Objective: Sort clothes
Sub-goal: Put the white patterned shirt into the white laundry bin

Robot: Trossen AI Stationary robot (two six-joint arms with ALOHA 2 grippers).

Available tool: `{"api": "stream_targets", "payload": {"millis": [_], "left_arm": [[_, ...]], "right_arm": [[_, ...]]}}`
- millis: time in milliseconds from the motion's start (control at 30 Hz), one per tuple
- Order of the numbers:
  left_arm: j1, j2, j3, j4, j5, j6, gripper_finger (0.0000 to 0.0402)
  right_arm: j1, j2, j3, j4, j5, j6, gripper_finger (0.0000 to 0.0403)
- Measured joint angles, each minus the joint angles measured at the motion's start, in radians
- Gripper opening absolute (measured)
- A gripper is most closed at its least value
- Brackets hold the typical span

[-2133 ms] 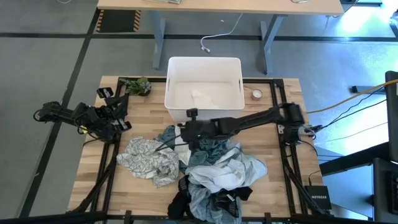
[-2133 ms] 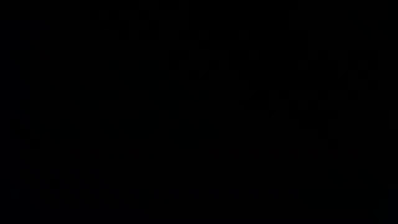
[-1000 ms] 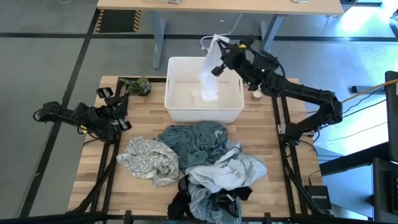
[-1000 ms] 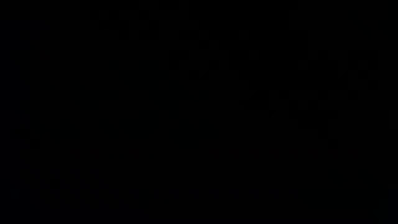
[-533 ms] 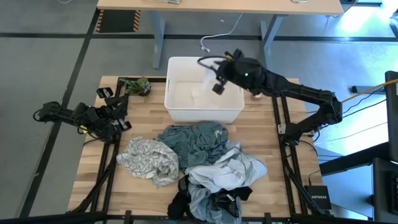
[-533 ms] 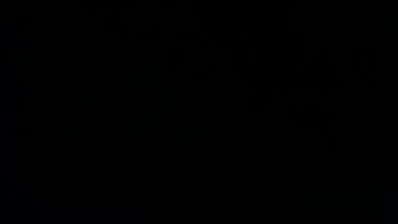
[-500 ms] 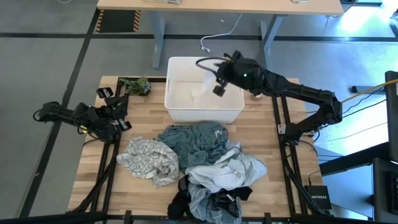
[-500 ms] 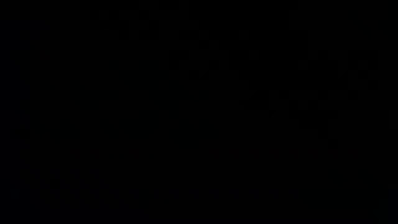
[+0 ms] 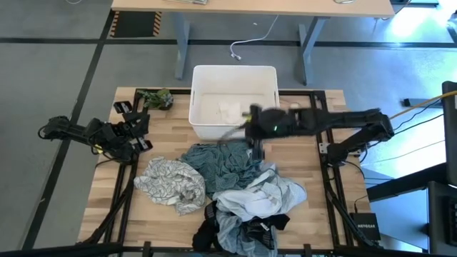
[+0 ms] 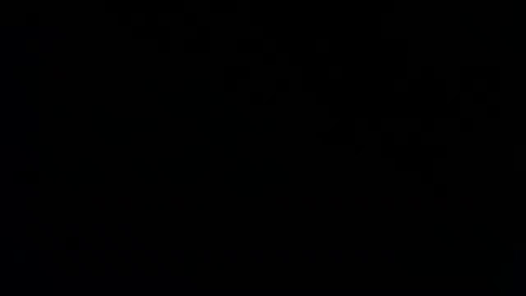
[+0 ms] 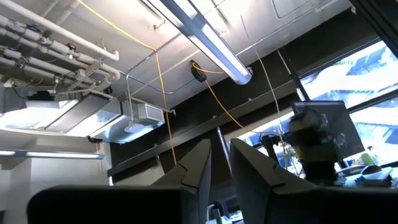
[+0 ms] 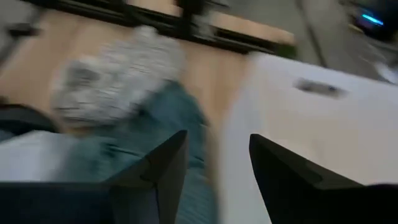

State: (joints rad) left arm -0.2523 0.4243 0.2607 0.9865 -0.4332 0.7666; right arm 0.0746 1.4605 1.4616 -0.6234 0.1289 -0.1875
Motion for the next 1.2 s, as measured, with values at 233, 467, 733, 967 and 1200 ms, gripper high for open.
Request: {"api": "stream_targets", "payload": {"millis": [233,467,733,967,1200], "left_arm": [[0.0,0.01,0.0,0.03,0.0,-0.011,0.0056],[0.0,0.01,0.0,0.026,-0.001,-0.004,0.0056],[0.0,0.01,0.001,0.018,-0.001,-0.01,0.0056],[0.0,0.013,0.001,-0.019,-0.002,-0.085,0.0056],[0.0,0.015,0.001,-0.069,-0.001,-0.153,0.0056]], "right_arm": [[0.127,0.163,0.0,0.199,0.017,0.008,0.0188],[0.148,0.335,-0.001,0.422,0.016,0.011,0.0188],[0.14,0.455,0.0,0.698,0.037,0.081,0.0188],[0.148,0.53,0.007,0.828,0.036,0.214,0.0221],[0.149,0.673,0.151,0.835,0.035,0.273,0.0272]]}}
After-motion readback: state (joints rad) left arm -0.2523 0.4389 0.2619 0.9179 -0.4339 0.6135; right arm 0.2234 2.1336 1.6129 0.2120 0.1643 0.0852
